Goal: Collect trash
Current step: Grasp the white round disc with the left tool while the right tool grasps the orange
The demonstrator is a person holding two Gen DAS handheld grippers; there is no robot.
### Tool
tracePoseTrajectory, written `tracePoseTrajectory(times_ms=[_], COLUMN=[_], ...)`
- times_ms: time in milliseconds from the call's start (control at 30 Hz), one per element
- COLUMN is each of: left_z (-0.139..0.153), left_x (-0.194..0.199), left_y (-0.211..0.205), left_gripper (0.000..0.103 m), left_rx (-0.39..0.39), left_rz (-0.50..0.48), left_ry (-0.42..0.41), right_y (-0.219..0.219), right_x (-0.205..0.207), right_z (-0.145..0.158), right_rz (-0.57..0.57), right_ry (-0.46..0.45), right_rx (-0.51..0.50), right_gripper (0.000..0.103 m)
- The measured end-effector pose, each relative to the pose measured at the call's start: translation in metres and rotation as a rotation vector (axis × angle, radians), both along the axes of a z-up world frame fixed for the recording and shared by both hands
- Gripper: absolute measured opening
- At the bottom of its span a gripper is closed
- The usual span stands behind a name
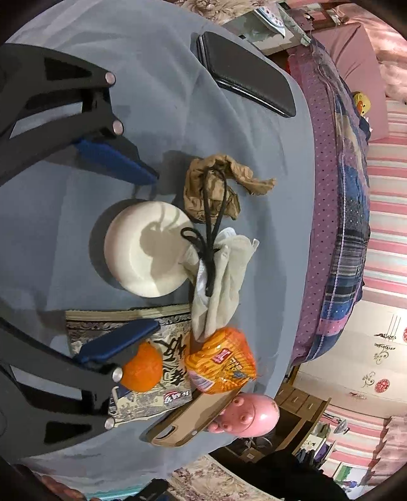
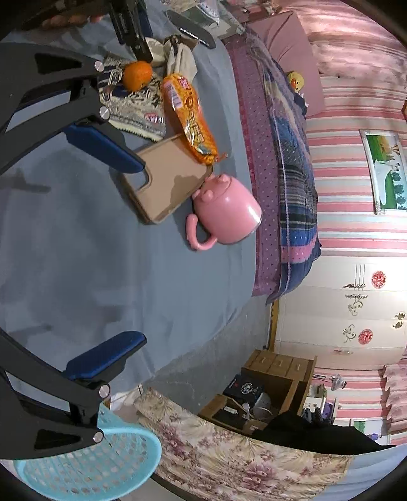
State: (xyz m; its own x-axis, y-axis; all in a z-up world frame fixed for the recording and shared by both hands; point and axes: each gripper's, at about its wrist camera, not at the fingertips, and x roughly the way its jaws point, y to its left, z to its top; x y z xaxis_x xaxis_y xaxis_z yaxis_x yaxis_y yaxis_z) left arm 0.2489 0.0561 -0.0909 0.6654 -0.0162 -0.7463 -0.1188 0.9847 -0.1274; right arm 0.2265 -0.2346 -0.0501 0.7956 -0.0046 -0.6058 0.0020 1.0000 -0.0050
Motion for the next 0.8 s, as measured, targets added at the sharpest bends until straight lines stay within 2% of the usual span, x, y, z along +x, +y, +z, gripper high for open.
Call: tracePoseTrajectory(times_ms=[167,267,433,467,533,700,800], left_z=[0.000,-0.001,-0.001,-0.001,0.000,0.001,0.005], left_x=[0.002,0.002,0.003,0.002,0.002,0.000,-0.007], left_y=[0.009,0.013,0.008,0.007,0.007,0.009,0.011], left_gripper=[0.070,0.069,0.065,0.061,0.061,0.061,0.061], left_rx=[-0.036,-0.058,-0.016,-0.015,-0.015,-0.042,-0.028], left_rz=[0.021,0.023,0.022,0.013,0.005,-0.003,-0.006], left_ry=[-0.009,-0.014,-0.011,-0.012,-0.013,-0.015,-0.032], right_y=[0.018,0.034,0.059,0.061,0.062,0.055,0.053], right_x=[0.003,0.001,-0.012,-0.014,-0.017,-0.015,-0.013], right_z=[-0.006,-0.010,-0.010,-0.011,-0.010,-0.010,-0.011], right_rz=[0.032,0.062,0.112,0.116,0.117,0.107,0.102], right_ry=[0.009,0.024,0.004,0.001,0.001,0.016,0.015], right_rx=[0.003,0.005,-0.086,-0.095,-0.107,-0.061,-0.043], right_gripper=[0.099,0.099,0.099,0.099,0.099,0.099,0.099])
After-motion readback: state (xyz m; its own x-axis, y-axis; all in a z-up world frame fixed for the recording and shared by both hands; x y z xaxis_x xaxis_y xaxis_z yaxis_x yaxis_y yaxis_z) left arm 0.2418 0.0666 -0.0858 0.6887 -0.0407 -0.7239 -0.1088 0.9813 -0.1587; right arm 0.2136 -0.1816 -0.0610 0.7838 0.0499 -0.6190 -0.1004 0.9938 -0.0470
